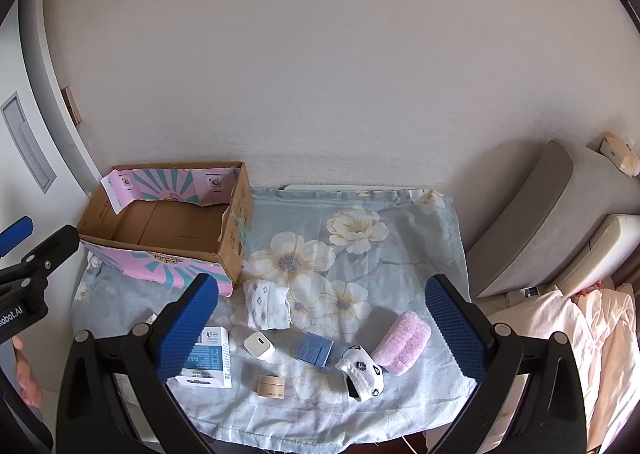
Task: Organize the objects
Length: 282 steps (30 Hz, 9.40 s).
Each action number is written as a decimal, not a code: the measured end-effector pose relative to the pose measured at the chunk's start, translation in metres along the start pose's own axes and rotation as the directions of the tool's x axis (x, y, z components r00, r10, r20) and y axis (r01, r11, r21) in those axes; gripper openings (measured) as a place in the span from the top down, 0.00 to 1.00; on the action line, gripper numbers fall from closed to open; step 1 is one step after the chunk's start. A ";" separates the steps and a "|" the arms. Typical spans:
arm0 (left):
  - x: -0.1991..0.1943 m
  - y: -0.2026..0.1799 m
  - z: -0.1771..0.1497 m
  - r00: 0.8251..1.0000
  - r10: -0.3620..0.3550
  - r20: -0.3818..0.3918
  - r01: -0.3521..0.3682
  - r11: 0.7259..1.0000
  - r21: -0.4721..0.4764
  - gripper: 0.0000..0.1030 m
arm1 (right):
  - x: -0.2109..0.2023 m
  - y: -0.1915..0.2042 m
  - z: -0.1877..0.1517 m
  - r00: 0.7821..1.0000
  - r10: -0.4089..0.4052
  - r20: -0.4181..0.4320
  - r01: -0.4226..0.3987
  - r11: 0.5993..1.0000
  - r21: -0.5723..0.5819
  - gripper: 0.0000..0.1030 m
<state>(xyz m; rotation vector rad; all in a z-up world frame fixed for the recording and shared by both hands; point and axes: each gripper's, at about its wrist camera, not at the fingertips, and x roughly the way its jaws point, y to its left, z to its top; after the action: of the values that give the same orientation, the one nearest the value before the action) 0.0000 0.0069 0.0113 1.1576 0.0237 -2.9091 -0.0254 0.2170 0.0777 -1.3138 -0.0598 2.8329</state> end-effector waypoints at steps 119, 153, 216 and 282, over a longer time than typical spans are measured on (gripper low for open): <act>0.154 0.015 -0.139 0.948 -0.136 -0.287 0.216 0.939 0.268 0.56 | 0.176 0.000 -0.099 0.950 0.092 -0.299 -0.150 0.972 -0.178 0.57; 0.183 0.118 0.073 0.982 -0.044 -0.183 0.065 0.992 0.111 0.56 | 0.139 0.109 0.099 0.949 0.287 -0.128 -0.311 0.917 -0.249 0.57; 0.112 0.081 0.066 0.991 -0.019 -0.129 0.031 0.995 0.094 0.00 | 0.091 0.078 0.090 0.932 0.344 -0.116 -0.362 0.908 -0.210 0.08; 0.148 -0.078 -0.146 0.946 0.005 -0.324 0.003 1.000 0.022 0.35 | 0.142 -0.091 -0.148 0.945 0.242 -0.219 -0.233 0.970 0.068 0.56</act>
<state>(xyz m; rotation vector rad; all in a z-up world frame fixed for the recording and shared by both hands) -0.0083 0.0866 -0.1956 1.6243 -0.0066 -2.6884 -0.0045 0.3163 -0.1222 -1.7329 0.1714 2.8273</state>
